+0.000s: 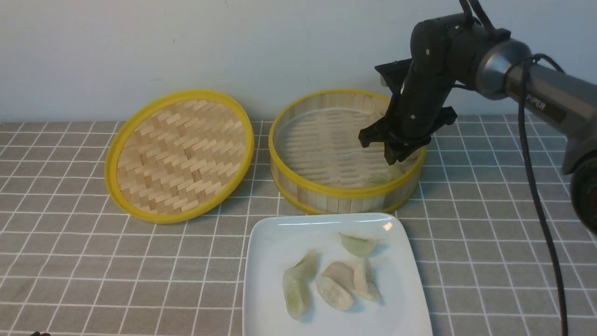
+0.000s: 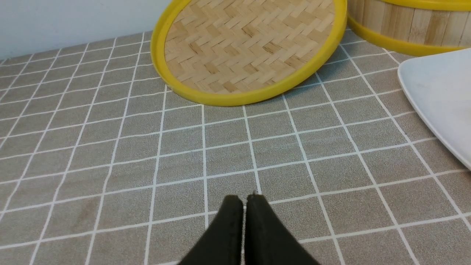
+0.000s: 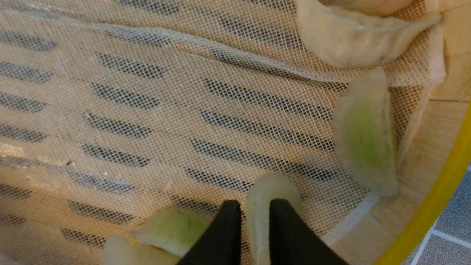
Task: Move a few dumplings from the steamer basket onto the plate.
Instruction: Use the right arm to grab a dumpling from inside the steamer, then use the right arm to put the dumpling into the plate
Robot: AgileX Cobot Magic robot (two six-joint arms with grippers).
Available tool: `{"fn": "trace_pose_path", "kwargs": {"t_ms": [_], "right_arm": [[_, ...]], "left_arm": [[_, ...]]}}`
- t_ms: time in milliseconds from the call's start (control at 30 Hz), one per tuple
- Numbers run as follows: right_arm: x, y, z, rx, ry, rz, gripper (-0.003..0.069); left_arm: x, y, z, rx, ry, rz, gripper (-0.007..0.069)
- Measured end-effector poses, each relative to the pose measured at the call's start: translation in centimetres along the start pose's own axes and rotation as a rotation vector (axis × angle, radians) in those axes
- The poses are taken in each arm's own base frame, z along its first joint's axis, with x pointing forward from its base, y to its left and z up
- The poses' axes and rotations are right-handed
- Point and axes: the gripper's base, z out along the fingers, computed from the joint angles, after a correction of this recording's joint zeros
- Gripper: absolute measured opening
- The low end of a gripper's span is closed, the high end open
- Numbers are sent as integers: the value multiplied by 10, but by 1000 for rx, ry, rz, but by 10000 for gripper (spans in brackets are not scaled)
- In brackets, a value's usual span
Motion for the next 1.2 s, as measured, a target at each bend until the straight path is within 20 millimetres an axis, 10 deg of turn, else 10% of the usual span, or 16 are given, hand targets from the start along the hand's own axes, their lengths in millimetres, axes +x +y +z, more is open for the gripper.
{"fn": "trace_pose_path", "kwargs": {"t_ms": [333, 667, 933, 1200], "right_arm": [[0, 0, 28, -1, 9, 0, 402], [-5, 2, 21, -20, -1, -10, 92], [-28, 7, -67, -80, -214, 2, 88], [13, 59, -143, -363, -239, -128, 88]], "left_arm": [[0, 0, 0, 0, 0, 0, -5], [0, 0, 0, 0, 0, 0, -5], [0, 0, 0, 0, 0, 0, -5], [0, 0, 0, 0, 0, 0, -5]]}}
